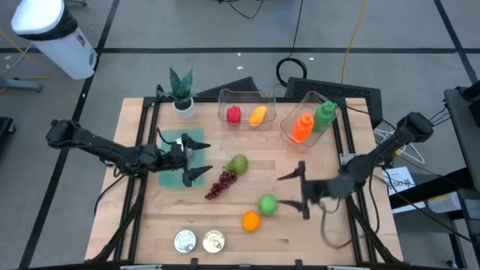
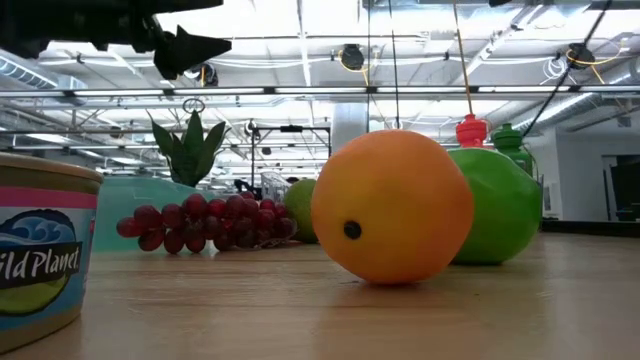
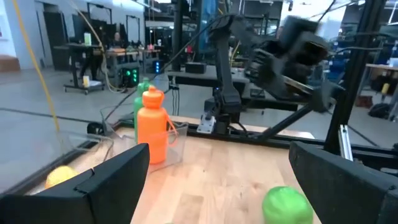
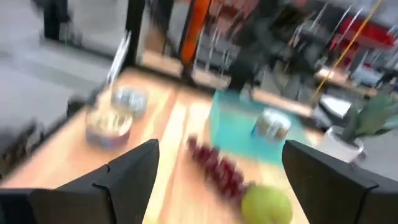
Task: Pick & Place Food Item
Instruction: Put the green apple into the left transparent bin
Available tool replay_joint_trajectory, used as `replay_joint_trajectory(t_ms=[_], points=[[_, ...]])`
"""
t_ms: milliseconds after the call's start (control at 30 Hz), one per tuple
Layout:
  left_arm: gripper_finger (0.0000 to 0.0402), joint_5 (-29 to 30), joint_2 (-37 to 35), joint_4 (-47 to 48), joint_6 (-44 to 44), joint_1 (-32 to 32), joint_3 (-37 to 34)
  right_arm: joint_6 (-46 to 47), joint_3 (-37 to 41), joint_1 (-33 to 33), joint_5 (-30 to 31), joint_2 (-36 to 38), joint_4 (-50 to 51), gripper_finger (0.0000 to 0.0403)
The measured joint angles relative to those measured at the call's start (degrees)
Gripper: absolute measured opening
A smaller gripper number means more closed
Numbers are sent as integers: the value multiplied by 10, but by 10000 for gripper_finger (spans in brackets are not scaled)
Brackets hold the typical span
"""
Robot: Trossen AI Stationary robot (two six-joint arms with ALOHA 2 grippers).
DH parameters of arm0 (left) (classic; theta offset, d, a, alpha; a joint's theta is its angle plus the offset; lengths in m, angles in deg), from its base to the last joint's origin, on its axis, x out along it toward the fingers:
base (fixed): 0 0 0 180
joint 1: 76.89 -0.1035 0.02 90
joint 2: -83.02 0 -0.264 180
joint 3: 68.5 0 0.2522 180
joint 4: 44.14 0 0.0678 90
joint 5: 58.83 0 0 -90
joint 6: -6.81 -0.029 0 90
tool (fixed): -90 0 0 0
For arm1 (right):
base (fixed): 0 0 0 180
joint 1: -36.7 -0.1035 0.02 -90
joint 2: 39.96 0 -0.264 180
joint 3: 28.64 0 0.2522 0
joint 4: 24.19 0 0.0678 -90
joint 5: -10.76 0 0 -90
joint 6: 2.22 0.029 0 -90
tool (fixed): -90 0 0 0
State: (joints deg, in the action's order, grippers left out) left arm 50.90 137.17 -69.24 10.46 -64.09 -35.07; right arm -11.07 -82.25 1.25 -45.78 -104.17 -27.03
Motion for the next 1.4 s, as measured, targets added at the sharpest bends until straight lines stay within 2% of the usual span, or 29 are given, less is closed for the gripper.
replay_joint_trajectory(t_ms=[167, 267, 400, 633, 800, 1067, 1233, 1400], points=[[397, 0, 0, 2, 21, 0, -1, 103, -134, -18, 13, -118, 207, 329], [397, 0, 0, 5, 28, 0, -1, 202, -209, -10, -22, -168, 326, 345], [397, -1, 0, 5, 33, 1, -1, 246, -253, 4, -38, -219, 410, 365], [397, -1, 0, 7, 38, 1, -1, 220, -232, 28, -46, -283, 381, 371], [397, -1, 0, 18, 42, 1, -1, 233, -229, 47, -109, -313, 364, 370], [397, -1, 0, 18, 44, 0, -1, 225, -231, 68, -158, -363, 340, 369], [397, -1, 0, 18, 57, 0, -1, 225, -230, 73, -165, -361, 344, 364], [397, -2, 0, 18, 65, 0, -1, 226, -229, 75, -208, -352, 352, 334]])
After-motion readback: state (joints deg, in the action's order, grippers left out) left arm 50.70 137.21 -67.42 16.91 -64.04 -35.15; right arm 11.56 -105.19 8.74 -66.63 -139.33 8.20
